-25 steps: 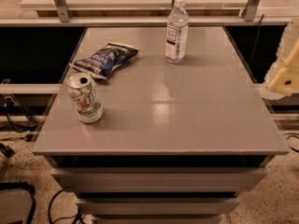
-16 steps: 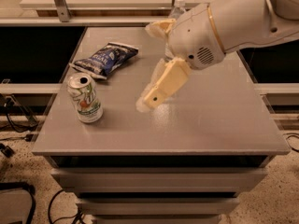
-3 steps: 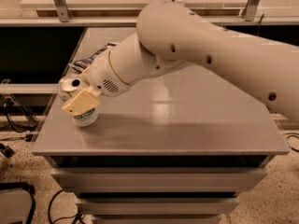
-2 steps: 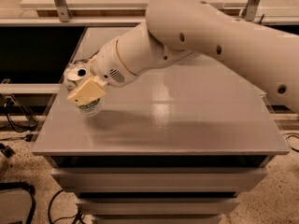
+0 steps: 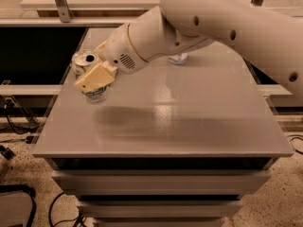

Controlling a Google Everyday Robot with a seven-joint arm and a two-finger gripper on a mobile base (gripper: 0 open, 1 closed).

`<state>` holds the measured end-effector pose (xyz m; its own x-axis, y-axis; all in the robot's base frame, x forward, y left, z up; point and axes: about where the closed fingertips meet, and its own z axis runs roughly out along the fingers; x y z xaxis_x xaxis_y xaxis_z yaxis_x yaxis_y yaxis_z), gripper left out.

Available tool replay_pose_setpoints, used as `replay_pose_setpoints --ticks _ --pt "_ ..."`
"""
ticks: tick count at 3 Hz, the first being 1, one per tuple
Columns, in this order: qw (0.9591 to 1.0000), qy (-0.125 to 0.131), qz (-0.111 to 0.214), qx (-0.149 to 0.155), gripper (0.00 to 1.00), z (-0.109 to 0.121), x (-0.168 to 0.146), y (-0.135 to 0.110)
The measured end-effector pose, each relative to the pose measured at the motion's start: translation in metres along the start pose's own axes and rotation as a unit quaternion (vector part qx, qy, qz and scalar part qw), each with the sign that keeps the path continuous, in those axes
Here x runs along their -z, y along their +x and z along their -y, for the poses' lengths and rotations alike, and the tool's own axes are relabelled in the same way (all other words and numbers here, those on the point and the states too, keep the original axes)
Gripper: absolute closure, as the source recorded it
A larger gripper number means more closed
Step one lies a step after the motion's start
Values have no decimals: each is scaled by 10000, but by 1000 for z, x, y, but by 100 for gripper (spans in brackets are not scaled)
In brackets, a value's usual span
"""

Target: Pick 7up can

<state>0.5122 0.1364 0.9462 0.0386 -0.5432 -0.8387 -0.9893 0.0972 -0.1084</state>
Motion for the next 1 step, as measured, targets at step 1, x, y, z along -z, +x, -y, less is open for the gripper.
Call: replay_pose_setpoints --ticks 1 --pt "10000 2 8 3 100 1 1 0"
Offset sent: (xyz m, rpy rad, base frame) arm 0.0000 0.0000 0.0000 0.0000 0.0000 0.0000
